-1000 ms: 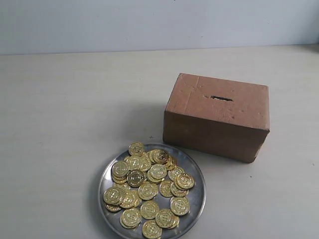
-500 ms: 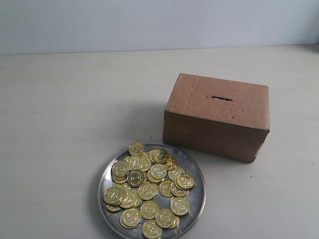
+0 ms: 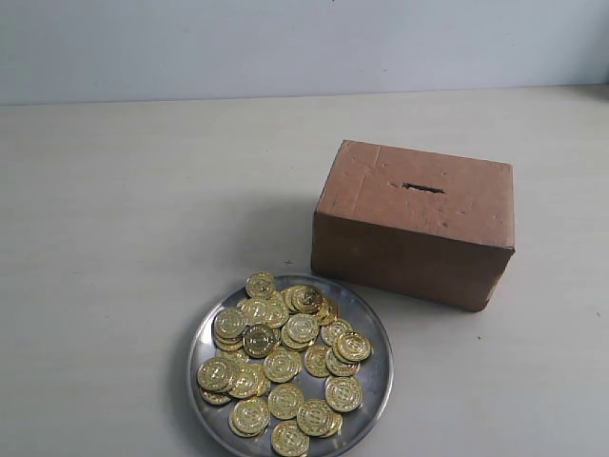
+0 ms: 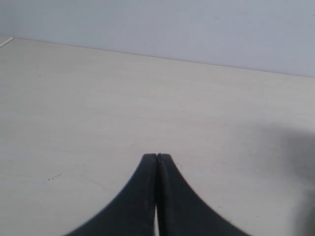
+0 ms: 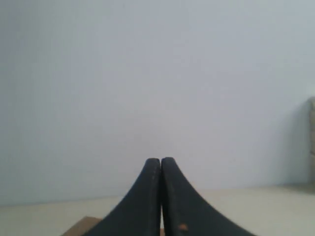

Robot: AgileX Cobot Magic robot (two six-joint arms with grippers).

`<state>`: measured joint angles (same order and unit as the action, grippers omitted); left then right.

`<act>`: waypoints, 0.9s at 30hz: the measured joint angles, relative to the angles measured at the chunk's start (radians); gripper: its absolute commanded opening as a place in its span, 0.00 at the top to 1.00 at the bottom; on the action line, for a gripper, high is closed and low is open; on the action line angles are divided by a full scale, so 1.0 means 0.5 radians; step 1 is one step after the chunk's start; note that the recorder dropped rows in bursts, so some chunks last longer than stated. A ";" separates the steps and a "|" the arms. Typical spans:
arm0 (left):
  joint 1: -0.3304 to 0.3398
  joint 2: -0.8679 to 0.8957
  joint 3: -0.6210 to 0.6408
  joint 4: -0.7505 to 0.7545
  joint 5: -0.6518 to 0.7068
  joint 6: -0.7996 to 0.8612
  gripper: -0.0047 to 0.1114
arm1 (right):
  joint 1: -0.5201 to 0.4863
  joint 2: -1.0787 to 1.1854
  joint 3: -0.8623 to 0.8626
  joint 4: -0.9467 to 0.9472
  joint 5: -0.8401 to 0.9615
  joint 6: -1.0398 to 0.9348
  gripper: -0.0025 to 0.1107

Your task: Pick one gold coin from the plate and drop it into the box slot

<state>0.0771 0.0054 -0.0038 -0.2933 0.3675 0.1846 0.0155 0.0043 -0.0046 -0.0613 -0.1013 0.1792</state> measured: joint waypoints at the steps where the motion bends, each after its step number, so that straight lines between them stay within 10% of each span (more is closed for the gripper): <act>1: 0.000 0.000 0.000 0.000 0.000 0.000 0.96 | 0.000 0.000 0.000 0.000 -0.063 0.000 0.98; 18: 0.000 0.000 0.000 0.000 0.000 0.000 0.96 | 0.000 -0.001 0.000 0.029 -1.515 0.792 0.98; 22: 0.000 0.000 0.000 0.000 0.000 0.000 0.96 | 0.000 -0.001 -0.121 -0.298 -1.077 1.242 0.98; 27: 0.000 0.000 0.000 0.000 0.000 0.000 0.96 | 0.000 0.015 -0.395 -1.619 -0.571 2.374 0.98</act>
<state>0.0771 0.0054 -0.0038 -0.2933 0.3675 0.1846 0.0155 0.0115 -0.2023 -0.8709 -0.3866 1.3660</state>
